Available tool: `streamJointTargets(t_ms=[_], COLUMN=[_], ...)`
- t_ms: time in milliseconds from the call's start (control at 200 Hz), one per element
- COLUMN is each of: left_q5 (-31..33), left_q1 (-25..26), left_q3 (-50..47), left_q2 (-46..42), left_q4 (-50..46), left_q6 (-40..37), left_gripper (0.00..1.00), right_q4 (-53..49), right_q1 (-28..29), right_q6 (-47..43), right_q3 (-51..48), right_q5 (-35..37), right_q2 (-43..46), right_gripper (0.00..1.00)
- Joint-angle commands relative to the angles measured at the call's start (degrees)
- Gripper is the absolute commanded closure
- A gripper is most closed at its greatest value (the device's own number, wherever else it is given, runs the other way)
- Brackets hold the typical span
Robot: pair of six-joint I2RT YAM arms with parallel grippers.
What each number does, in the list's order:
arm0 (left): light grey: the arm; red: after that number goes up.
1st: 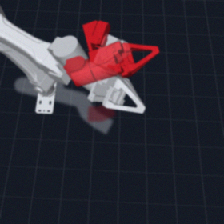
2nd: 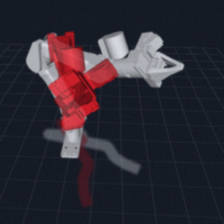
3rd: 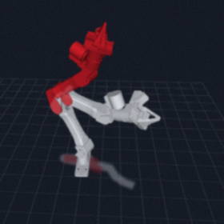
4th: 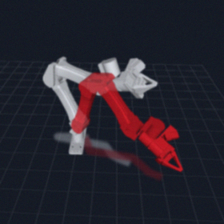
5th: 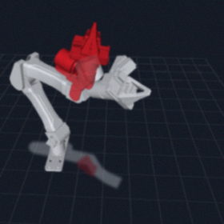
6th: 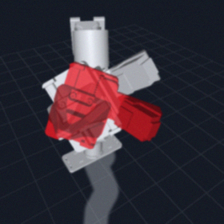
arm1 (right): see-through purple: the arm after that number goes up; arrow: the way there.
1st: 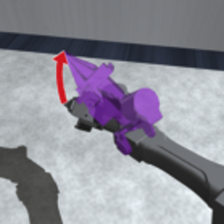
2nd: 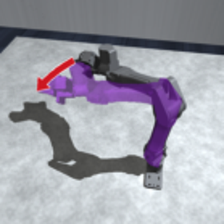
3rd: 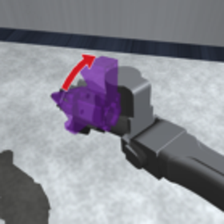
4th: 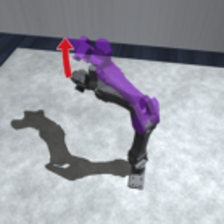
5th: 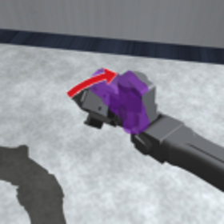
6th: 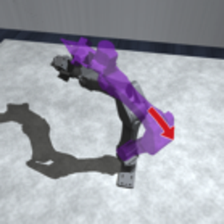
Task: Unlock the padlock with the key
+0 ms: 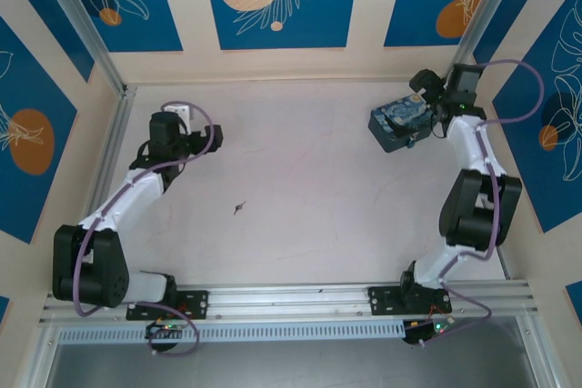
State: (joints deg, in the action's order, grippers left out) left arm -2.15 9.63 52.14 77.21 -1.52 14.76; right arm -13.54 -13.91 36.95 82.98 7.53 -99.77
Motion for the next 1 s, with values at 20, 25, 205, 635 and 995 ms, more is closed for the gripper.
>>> streamJointTargets(t_ms=[20, 25, 205, 635, 995], left_q5=[-1.6, -1.62, -2.11, -3.03, -2.34], left_q1=[3.28, 3.42, 8.02, 14.27, 15.07], left_q3=[4.35, 4.45, 7.34, 14.15, 14.31], left_q2=[0.37, 0.47, 2.68, 7.6, 8.9], left_q4=[-6.82, -6.92, -7.8, -10.21, -10.59], left_q6=[2.91, 2.95, 3.34, 4.12, 4.31], left_gripper=[0.0, 0.0, 0.0, 0.0, 0.0], right_q4=[-11.66, -11.94, -22.08, -32.04, -31.37], right_q1=[-2.41, -2.47, -3.44, -4.55, -1.36], right_q6=[2.89, 2.84, -0.65, -6.92, -6.15], right_q3=[11.53, 12.04, 32.15, 57.86, 49.76], right_q5=[-1.28, -1.24, -0.17, -8.47, -19.11], right_q2=[-8.44, -8.65, -23.44, -45.24, -41.2], right_gripper=[0.01, 0.01, 0.01, 0.17, 0.34])
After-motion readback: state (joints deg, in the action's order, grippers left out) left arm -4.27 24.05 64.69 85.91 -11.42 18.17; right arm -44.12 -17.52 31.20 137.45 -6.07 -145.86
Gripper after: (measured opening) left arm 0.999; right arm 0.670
